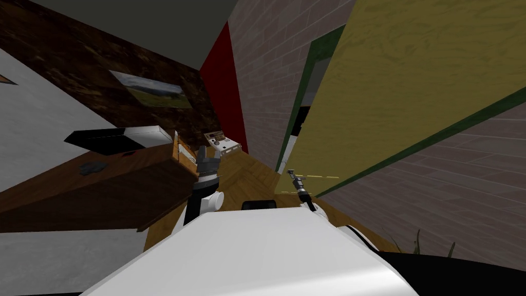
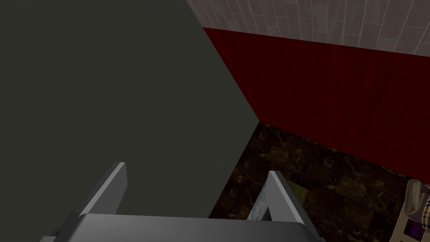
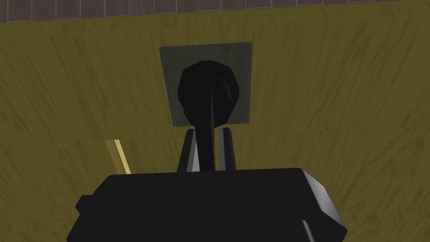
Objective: Pull the door open
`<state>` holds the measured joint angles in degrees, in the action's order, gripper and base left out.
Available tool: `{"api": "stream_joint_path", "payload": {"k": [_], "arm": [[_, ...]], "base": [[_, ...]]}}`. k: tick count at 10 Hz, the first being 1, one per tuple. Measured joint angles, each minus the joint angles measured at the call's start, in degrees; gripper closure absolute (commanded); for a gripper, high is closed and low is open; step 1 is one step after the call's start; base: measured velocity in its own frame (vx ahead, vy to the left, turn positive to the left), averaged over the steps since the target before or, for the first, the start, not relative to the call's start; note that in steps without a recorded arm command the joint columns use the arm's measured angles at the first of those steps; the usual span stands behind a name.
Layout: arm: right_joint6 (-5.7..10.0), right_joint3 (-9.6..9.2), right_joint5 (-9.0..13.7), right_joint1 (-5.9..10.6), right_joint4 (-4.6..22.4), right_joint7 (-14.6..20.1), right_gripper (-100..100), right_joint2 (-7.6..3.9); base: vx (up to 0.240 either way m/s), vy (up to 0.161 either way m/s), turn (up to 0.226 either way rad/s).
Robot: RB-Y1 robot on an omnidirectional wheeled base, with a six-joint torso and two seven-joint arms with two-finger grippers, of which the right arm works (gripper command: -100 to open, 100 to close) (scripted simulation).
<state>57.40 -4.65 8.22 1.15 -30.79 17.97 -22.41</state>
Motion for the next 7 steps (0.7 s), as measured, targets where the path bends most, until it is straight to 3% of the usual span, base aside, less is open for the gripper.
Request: {"api": "stream_joint_path", "payload": {"k": [4, 7], "arm": [[-0.93, 0.31, 0.32, 3.59, 2.8, -0.96, 100, 1.18], [-0.39, 0.08, -0.01, 4.43, 3.73, -0.56, 100, 0.91]], "base": [[-0.158, -0.074, 0.097], [-0.228, -0.043, 0.131]]}}
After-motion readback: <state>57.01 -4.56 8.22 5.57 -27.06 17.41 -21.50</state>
